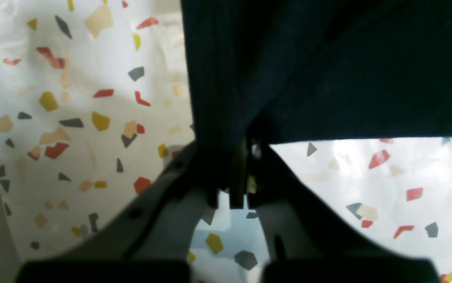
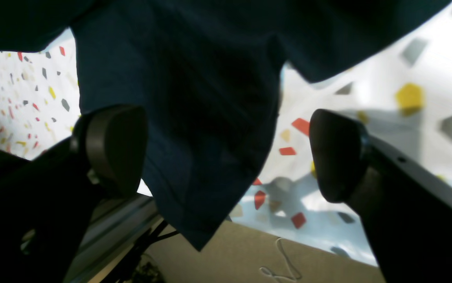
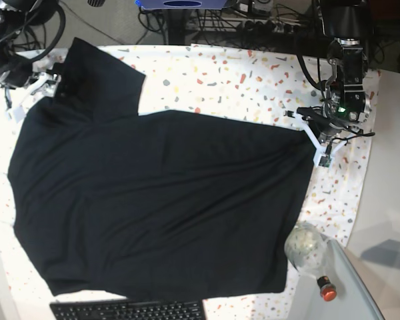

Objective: Layout the t-shirt on the table in an organized manner, then fold the t-shirt properly
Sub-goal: 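Lower the opened shirt flat with both grippers holding its shoulder edges, then release and regrasp the shirt edge with the left gripper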

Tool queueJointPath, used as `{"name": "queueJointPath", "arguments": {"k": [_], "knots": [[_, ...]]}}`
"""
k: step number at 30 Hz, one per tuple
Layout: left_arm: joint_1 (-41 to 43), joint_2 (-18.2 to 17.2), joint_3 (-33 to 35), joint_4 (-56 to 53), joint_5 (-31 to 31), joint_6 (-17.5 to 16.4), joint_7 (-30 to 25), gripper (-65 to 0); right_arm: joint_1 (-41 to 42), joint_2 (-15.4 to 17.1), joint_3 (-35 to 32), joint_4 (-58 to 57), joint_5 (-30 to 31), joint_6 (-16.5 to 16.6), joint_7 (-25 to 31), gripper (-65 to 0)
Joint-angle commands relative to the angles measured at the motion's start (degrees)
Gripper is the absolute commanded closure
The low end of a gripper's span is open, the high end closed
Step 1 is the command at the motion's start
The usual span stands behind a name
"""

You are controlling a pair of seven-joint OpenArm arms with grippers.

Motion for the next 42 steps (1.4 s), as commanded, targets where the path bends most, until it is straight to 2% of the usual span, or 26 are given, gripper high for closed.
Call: {"name": "queueJointPath", "arguments": {"k": [1,6,10,17,20,23,29,31,36,38,40,42], "knots": [[-0.6,-0.7,-0.2,1.0,0.1,0.3,-0.8,0.0,0.4,0.9,0.0,0.3,1.3,0.1,0.7,-61.2],[-0.7,-0.7,-0.2,1.0,0.1,0.3,-0.8,0.0,0.1,1.1,-4.2,-0.2,1.3,0.1,4.2,-61.1],[-0.7,-0.7,-0.2,1.0,0.0,0.3,-0.8,0.0,0.1,0.9,-6.4,-0.2,1.3,0.1,4.6,-59.1],[-0.6,-0.7,-0.2,1.0,-0.1,0.3,-0.8,0.0,0.3,1.1,-5.9,-0.2,1.3,0.1,4.6,-31.5],[-0.5,-0.7,-0.2,1.0,-0.2,0.3,-0.8,0.0,0.4,1.1,-5.8,-0.2,1.3,0.1,4.7,-17.1],[-0.4,-0.6,-0.2,1.0,-0.3,0.3,-0.7,0.0,0.4,1.0,-6.0,-0.3,1.3,0.1,4.7,0.0],[-0.7,0.8,-0.7,1.0,-0.4,0.2,-0.2,0.0,2.7,1.8,-5.9,-9.5,1.3,0.1,4.3,0.0],[-0.7,0.8,-0.8,1.0,-0.4,0.2,2.7,0.0,2.9,2.3,-5.9,-11.1,1.3,0.1,4.3,0.0],[0.6,0.8,-3.5,4.1,-0.5,0.2,5.2,-35.7,2.9,2.4,-5.9,-10.8,1.3,0.1,4.4,0.0],[1.5,0.8,-5.2,5.9,-1.0,0.1,5.2,-46.7,2.9,2.4,-5.9,-10.8,1.3,0.1,4.4,0.0],[2.1,0.4,-6.6,8.4,-4.1,0.1,5.5,-56.4,2.9,2.4,-5.9,-10.8,1.3,0.1,4.3,0.0],[3.9,-0.8,-9.4,10.7,-9.2,0.1,8.6,-62.0,2.9,2.4,-6.1,-10.8,1.3,0.1,4.3,0.0]]}}
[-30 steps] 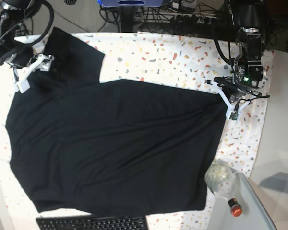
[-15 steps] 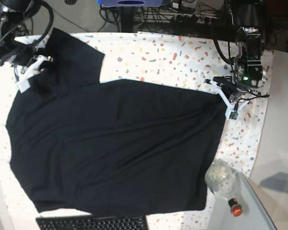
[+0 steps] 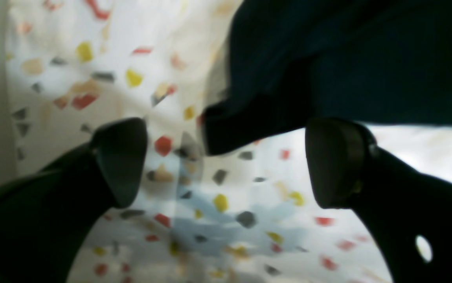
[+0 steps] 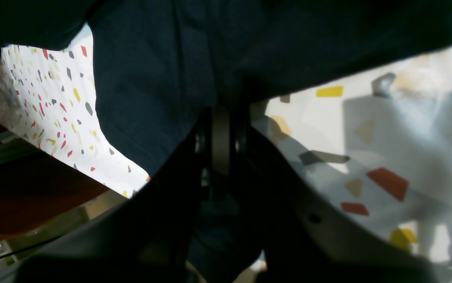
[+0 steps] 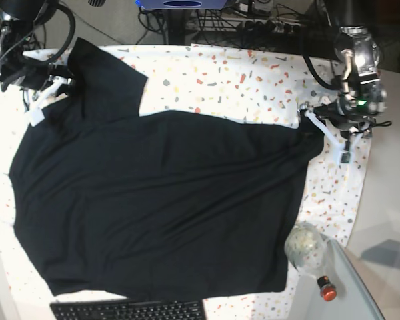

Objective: Layout the t-shirt on the table in an organized manner, then fold the t-shirt properly
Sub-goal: 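Release and regrasp the shirt edge with the left gripper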

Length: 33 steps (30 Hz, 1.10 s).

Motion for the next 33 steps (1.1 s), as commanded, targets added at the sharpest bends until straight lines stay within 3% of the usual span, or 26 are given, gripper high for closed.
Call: {"name": "queueJointPath", "arguments": {"k": [1,6,8,12,16,19,24,33], "knots": [[0.3,-1.8,-2.3,2.1,-2.5,0.4,1.4,-62.5,0.2,0.8,-0.1,0.6,-0.7,0.1,-0.2,0.0],[5.5,-2.3,-12.7,4.6,-27.9,0.3,6.7,-62.4,-0.3,0.8,0.2,4.9,-0.7,0.1,-0.2,0.0],[7.6,-2.3,-13.2,3.9,-32.0,0.3,6.4,-62.4,-0.9,0.8,0.1,7.2,-0.7,0.1,-0.2,0.0],[9.6,-1.8,-12.5,0.5,-31.9,-0.3,-3.4,-62.4,-1.5,0.8,-0.3,11.9,-0.7,0.1,-0.2,0.0],[9.7,-2.6,-9.4,-4.7,-31.9,-6.9,-12.9,-62.4,-1.4,0.8,-0.3,12.1,-0.7,0.1,-0.2,0.0],[8.9,-3.2,-8.6,-8.2,-30.7,-7.1,-18.0,-62.4,-1.4,0.8,-0.3,12.1,-0.7,0.1,-0.2,0.0],[5.3,-3.0,-4.8,-10.9,-20.9,-7.4,-21.6,-62.4,-1.3,0.8,-0.3,12.1,-0.7,0.1,-0.2,0.0],[0.3,-2.9,-1.5,-17.8,-20.5,-7.4,-23.2,-62.2,-1.3,1.9,0.0,12.1,-0.7,0.1,0.0,0.0]]}}
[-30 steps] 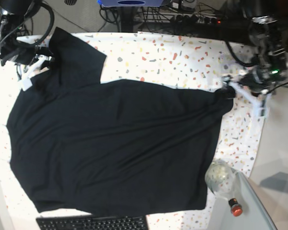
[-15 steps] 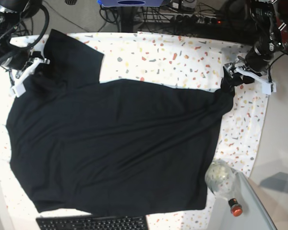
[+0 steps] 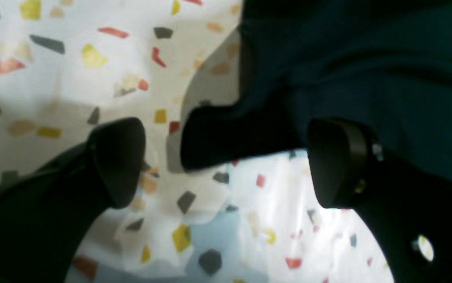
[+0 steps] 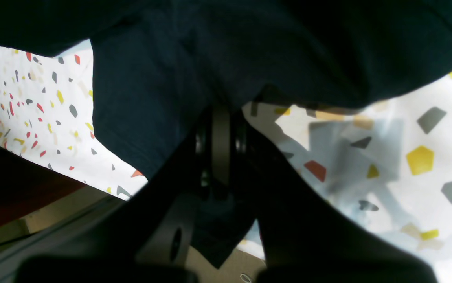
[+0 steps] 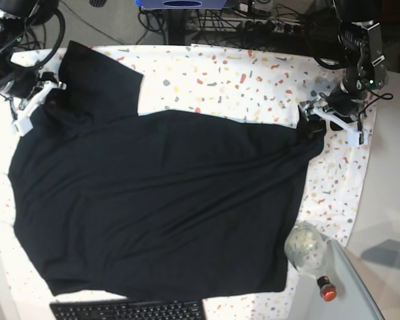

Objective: Layout the t-shirt on the table in an organized manner, then fold the t-shirt properly
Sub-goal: 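Release and regrasp the shirt edge with the left gripper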

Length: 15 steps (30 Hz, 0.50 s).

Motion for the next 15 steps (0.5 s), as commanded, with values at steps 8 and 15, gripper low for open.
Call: {"name": "queueJointPath", "arguments": {"k": [8,15], "knots": [[-2.0,0.3,0.0,-1.5,-0.5,-0.4,-0.5,-48.2,0.4,1.0,0.1,1.1,1.1,0.3,0.9,0.0],[-1.3,0.4,-0.2,-1.6,-0.4,-0.4,-0.5,-31.1,0.4,1.0,0.1,1.1,1.1,0.3,0.9,0.0]]}}
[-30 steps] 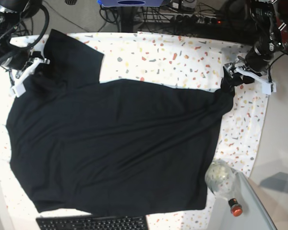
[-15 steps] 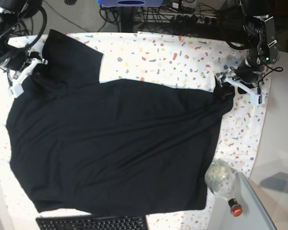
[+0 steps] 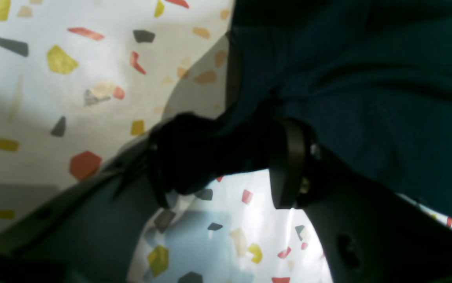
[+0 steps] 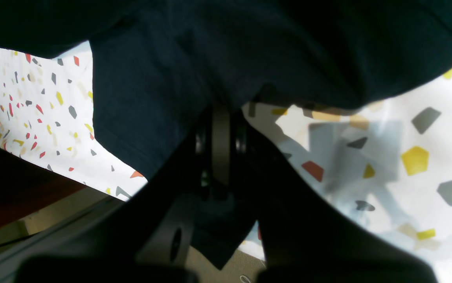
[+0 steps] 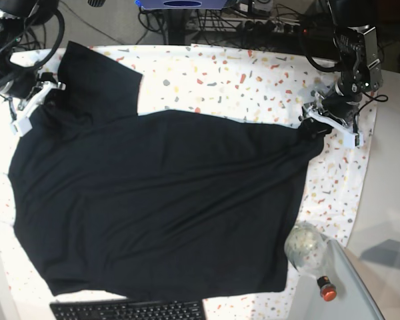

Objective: Layout the t-shirt on the table in an organized manner, then fold the t-shirt properly
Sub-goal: 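Release and regrasp the shirt edge with the left gripper, then pull the shirt edge with both grippers to square the body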

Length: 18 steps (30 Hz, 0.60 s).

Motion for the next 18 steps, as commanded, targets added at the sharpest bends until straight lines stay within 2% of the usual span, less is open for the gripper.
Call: {"name": "queueJointPath", "arguments": {"k": [1,4,7,8,9,12,16,18], "knots": [[0.1,-0.6,-0.2,0.2,-0.3,-0.3,0.1,-30.6,0.4,0.9,0.1,1.1,1.1,0.3,0.6,0.0],[0.2,-0.6,-0.1,-1.1,-0.3,-0.3,0.1,-25.5,0.4,0.9,0.1,1.1,1.1,0.3,0.7,0.0],[0.5,-0.7,0.1,-1.6,-0.3,-0.3,0.3,-10.5,0.4,1.0,0.3,1.1,1.1,0.3,0.7,0.0],[0.6,-0.7,-0.1,-1.3,-0.3,-0.3,0.4,-2.5,0.4,1.0,0.5,1.1,1.1,0.3,0.7,0.0],[0.7,-0.7,-0.2,-1.1,-0.3,-0.3,0.6,0.0,0.4,1.0,0.5,1.1,1.1,0.3,0.7,0.0],[1.3,-0.7,-0.2,-1.1,-0.3,-0.3,1.0,0.0,0.4,1.0,0.6,1.2,1.1,0.3,0.7,0.0],[2.7,-0.7,-0.4,5.1,-0.4,-0.3,8.7,0.0,0.1,2.7,0.9,3.0,1.1,0.3,0.4,0.0],[3.8,-0.6,-0.4,9.9,-0.4,-0.3,11.7,0.0,-0.8,2.9,3.1,5.0,1.1,0.3,0.3,0.0]]}}
